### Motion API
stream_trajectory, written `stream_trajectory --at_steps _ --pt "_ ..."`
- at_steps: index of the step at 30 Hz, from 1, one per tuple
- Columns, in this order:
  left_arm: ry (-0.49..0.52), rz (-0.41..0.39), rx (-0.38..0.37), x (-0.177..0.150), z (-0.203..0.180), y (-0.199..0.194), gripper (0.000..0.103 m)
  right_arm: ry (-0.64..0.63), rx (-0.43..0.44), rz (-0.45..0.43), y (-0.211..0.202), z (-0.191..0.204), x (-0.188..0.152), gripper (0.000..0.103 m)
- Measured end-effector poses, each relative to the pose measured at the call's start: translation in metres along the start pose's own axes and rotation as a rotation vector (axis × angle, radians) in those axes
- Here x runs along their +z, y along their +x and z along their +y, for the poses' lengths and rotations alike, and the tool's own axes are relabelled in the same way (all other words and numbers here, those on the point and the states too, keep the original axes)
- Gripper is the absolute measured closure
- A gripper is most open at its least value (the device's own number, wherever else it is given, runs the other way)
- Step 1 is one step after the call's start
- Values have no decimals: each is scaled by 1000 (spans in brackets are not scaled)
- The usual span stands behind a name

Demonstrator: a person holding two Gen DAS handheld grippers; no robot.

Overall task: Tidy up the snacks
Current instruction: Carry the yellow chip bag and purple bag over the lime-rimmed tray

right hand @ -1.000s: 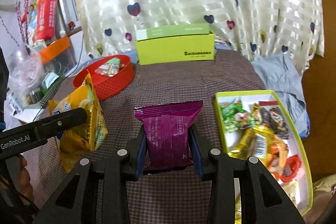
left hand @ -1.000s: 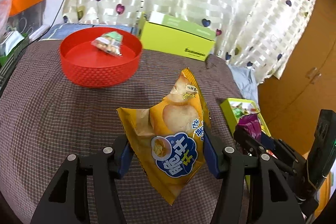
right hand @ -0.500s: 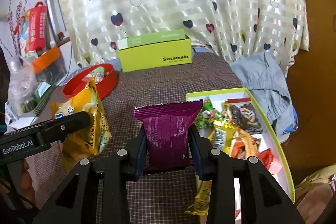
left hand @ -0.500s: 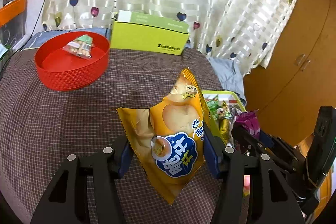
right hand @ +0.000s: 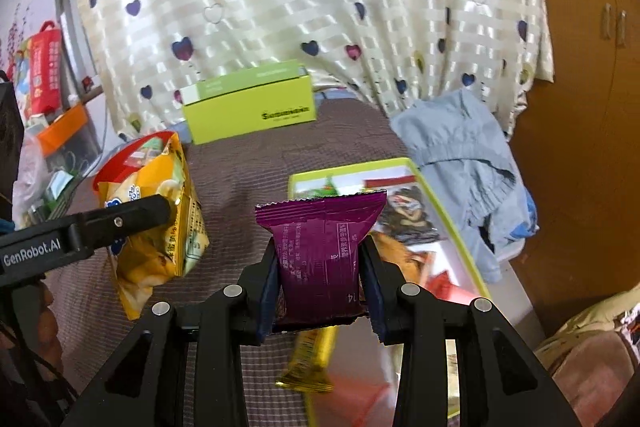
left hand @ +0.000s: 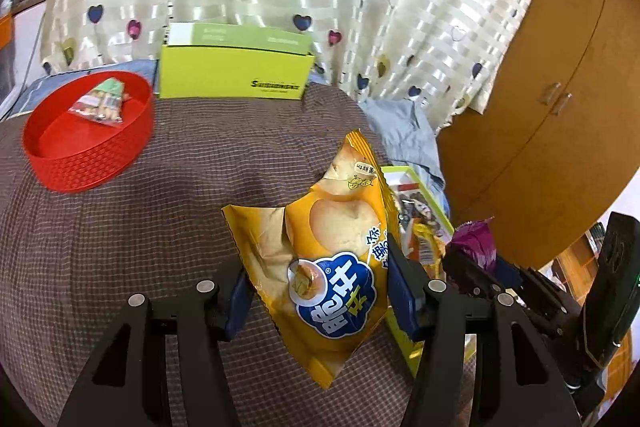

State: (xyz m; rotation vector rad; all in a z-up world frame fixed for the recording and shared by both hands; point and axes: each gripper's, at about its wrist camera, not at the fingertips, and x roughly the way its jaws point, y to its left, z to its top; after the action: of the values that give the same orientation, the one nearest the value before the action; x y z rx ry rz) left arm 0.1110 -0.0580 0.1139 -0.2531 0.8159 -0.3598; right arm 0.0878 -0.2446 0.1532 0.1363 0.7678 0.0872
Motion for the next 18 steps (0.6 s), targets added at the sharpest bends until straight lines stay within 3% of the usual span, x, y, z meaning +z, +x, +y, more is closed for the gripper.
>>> stream_trajectory --at_steps 18 --pt "39 82 -82 17 -47 59 45 93 -113 35 -15 -74 -25 67"
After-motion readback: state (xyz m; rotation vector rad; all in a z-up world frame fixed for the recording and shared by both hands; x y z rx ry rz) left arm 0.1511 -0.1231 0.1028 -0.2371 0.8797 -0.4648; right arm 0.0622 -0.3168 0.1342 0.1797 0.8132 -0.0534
